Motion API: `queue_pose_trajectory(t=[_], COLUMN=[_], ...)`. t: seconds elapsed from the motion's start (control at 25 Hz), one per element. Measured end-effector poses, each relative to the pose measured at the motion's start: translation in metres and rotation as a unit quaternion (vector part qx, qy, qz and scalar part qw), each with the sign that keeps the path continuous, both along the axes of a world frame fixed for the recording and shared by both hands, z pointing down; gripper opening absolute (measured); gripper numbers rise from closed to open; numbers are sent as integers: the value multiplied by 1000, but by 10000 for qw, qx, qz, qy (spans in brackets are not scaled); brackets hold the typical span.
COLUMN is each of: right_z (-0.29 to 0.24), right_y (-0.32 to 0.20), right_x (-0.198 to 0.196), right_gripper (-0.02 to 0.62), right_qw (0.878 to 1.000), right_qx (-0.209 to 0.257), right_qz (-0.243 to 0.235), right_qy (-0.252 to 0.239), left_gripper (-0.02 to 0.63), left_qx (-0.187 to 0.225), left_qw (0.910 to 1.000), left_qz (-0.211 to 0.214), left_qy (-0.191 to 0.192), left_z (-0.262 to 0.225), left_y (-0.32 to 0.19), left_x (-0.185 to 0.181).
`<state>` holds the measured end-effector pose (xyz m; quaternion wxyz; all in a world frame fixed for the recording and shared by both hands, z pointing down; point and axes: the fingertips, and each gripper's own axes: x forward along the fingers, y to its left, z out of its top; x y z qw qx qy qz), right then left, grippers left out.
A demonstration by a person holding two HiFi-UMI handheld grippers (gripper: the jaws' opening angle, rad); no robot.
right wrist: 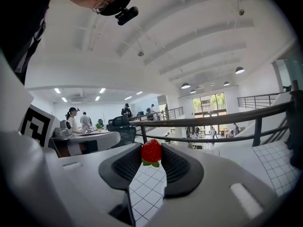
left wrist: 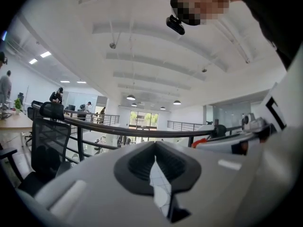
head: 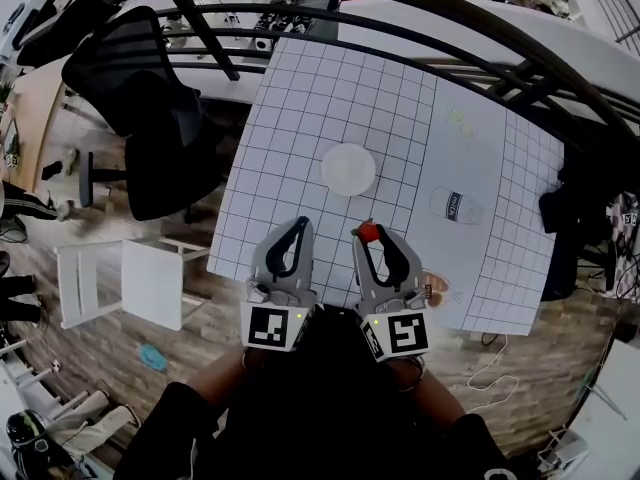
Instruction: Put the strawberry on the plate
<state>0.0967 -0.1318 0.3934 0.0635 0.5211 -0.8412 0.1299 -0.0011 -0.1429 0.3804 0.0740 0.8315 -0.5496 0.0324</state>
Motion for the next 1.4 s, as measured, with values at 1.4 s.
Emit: queue_pose_trajectory(t=[1.4], right_z=[75], right_y=[-102], right_x=[-8], right_gripper=[129], right_qw=[9981], right_qx=[-380], right_qz=[174], right_qy=[462], left_gripper=[11], left_qx=[-629], left_qw=[9970], left_qz=[448], left_qy=[84], left_z=[67], left_y=[-71], left_x=[11])
